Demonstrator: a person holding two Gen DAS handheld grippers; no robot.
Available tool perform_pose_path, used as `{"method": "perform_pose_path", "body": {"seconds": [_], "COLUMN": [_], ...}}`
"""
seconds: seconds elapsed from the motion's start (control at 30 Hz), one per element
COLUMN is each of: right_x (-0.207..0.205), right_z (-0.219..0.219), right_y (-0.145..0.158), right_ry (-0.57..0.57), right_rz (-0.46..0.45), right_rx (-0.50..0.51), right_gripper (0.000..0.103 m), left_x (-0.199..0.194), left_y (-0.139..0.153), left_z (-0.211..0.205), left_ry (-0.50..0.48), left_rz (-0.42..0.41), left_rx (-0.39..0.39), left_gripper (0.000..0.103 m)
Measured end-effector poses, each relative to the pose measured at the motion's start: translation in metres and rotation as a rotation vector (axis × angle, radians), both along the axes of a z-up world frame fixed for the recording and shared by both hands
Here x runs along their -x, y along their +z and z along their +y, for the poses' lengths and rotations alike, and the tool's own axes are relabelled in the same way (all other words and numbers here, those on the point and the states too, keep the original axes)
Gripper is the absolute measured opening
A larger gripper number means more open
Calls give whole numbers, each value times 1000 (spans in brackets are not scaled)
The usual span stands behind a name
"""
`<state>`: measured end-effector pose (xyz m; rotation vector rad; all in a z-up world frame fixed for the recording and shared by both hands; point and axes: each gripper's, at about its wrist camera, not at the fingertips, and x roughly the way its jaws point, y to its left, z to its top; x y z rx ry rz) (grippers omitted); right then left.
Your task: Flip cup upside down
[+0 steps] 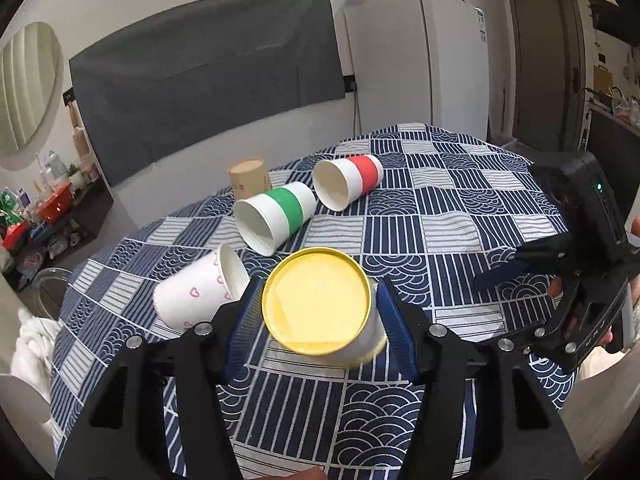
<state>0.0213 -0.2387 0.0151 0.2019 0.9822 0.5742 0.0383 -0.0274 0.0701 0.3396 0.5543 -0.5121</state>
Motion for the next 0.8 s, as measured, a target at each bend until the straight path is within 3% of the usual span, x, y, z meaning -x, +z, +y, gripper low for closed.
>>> {"method": "perform_pose_path", "body": {"seconds": [0.33,0.4,0.47,0.67,0.8], "right_x": [-4,-3,-2,2,5], "right_z": [11,13,14,13,11], "right_y": [-1,-1,-1,4,9], "right_ry": [22,22,23,-18,-93], "right_rz": [-10,-24,-36,-95,-154], "right_rx": [10,22,36,68,116], "right_gripper": [95,95,95,95,95], "left_x": [-15,-18,-17,-4,-1], "left_y": [-5,-8,-10,-18,-28], "left_z": [-3,-2,0,7,18], "left_ry": [30,51,62,109,175], "left_rz": [27,29,29,37,74], "left_rx": [-8,-10,-2,-11,34], "left_gripper": [59,65,86,97,97]}}
